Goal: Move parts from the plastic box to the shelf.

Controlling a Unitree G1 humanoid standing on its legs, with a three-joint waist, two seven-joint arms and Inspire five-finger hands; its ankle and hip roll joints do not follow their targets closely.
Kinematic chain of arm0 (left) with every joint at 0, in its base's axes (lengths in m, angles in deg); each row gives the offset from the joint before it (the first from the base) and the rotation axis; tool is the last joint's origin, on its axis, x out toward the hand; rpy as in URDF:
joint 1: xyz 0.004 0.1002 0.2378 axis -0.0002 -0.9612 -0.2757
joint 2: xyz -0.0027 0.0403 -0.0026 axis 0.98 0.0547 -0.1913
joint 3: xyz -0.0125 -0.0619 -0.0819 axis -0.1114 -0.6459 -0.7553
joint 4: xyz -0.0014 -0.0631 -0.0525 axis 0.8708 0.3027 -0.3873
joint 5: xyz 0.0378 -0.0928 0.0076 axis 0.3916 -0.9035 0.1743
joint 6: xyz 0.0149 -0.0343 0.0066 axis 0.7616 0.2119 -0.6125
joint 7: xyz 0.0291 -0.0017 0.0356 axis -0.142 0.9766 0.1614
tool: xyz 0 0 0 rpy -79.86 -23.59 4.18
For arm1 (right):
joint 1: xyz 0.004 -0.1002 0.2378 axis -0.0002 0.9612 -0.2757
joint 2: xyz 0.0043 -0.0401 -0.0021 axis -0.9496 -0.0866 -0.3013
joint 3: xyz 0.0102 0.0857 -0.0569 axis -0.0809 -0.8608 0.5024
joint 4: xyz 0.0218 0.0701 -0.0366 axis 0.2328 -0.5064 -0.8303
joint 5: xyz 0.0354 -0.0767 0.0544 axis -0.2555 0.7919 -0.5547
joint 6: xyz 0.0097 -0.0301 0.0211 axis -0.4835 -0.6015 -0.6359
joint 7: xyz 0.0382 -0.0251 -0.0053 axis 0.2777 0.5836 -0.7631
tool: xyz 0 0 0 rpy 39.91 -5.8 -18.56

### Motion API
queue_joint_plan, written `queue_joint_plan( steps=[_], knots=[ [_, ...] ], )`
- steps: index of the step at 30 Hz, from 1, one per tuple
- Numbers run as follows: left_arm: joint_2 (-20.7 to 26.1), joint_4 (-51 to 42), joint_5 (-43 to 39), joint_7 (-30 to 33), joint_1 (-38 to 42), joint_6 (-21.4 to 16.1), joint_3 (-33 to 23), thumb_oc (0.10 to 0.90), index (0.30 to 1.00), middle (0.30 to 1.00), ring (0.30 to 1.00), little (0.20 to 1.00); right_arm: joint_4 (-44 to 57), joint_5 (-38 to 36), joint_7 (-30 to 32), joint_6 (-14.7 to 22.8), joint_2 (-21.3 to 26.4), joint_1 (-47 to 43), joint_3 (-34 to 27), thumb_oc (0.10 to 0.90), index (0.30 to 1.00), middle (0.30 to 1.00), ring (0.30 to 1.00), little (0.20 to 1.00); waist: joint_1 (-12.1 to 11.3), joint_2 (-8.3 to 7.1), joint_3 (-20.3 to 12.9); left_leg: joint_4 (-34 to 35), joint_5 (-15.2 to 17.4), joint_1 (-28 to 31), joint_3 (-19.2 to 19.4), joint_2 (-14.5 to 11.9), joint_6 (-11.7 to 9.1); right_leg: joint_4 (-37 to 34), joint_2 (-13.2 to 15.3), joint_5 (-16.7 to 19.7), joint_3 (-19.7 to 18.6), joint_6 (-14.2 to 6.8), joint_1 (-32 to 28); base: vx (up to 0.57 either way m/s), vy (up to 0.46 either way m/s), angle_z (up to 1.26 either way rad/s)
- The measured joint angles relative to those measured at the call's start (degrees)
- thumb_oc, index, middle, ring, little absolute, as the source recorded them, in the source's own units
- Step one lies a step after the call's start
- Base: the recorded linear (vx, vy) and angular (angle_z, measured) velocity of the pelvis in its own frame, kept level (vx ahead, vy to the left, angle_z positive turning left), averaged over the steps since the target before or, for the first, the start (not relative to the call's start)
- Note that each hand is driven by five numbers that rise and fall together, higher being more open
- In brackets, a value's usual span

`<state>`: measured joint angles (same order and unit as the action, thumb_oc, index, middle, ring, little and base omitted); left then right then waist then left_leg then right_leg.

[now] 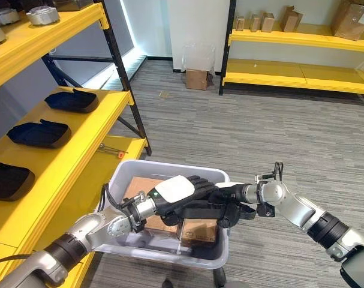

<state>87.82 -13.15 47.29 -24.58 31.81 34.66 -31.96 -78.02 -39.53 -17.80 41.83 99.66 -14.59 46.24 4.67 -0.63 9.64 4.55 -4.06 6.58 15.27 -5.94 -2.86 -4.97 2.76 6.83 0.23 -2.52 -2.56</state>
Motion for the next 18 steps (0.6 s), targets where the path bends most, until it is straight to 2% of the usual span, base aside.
queue_joint_plan(
  steps=[7, 14, 15, 17, 18],
  knots=[
    [-1.1, 0.5, -1.8, -1.2, 0.0, 1.7, 0.0, 0.900, 1.000, 1.000, 1.000, 1.000, -2.8, 0.0, 0.8, 0.3, -2.0, -0.1, 0.0, 0.400, 0.300, 0.300, 0.300, 0.300, 0.0, -0.48, -0.9, 0.0, 0.0, 0.2, 0.1, 0.0, 0.0, -0.4, 0.0, -0.2, -0.1, -0.2, -0.1, 0.00, 0.000, 0.00],
    [-1.5, 0.5, -2.6, -2.6, 0.0, 3.3, 1.5, 0.900, 1.000, 1.000, 1.000, 1.000, -3.7, 0.1, 0.8, 0.6, -1.9, -0.1, 1.2, 0.400, 0.300, 0.300, 0.300, 0.300, 0.1, -0.43, -0.9, 0.0, 0.0, 0.2, 0.2, 0.0, 0.0, -0.4, 0.0, -0.3, -0.3, -0.4, 0.0, 0.00, 0.000, 0.00],
    [-1.5, 0.5, -2.6, -2.6, 0.0, 3.3, 1.5, 0.651, 0.651, 0.651, 0.651, 0.651, -3.7, 0.1, 0.8, 0.6, -1.8, -0.1, 1.3, 0.400, 0.300, 0.300, 0.300, 0.300, 0.1, -0.42, -0.9, 0.0, 0.0, 0.2, 0.2, 0.0, 0.0, -0.4, 0.0, -0.3, -0.3, -0.4, 0.0, 0.00, 0.000, 0.00],
    [-1.5, 0.5, -3.8, -2.7, 0.0, 3.6, 1.7, 0.424, 0.333, 0.333, 0.333, 0.333, -3.7, 0.1, 0.9, 0.6, -1.8, -0.1, 1.5, 0.400, 0.300, 0.300, 0.300, 0.300, 0.1, -0.38, -0.9, 0.0, 0.0, 0.2, 0.3, 0.0, 0.0, -0.4, 0.0, 0.0, -0.4, 0.0, 0.0, 0.00, 0.000, 0.00],
    [-1.6, 0.5, -4.9, -3.0, 0.0, 3.9, 1.7, 0.400, 0.300, 0.300, 0.300, 0.300, -3.7, 0.1, 0.9, 0.6, -1.8, -0.1, 1.7, 0.400, 0.300, 0.300, 0.300, 0.300, 0.1, -0.35, -1.0, 0.0, 0.0, 0.2, 0.3, 0.0, 0.0, -0.4, 0.0, -0.1, -0.4, 0.0, 0.0, 0.00, 0.000, 0.00]
  ],
)
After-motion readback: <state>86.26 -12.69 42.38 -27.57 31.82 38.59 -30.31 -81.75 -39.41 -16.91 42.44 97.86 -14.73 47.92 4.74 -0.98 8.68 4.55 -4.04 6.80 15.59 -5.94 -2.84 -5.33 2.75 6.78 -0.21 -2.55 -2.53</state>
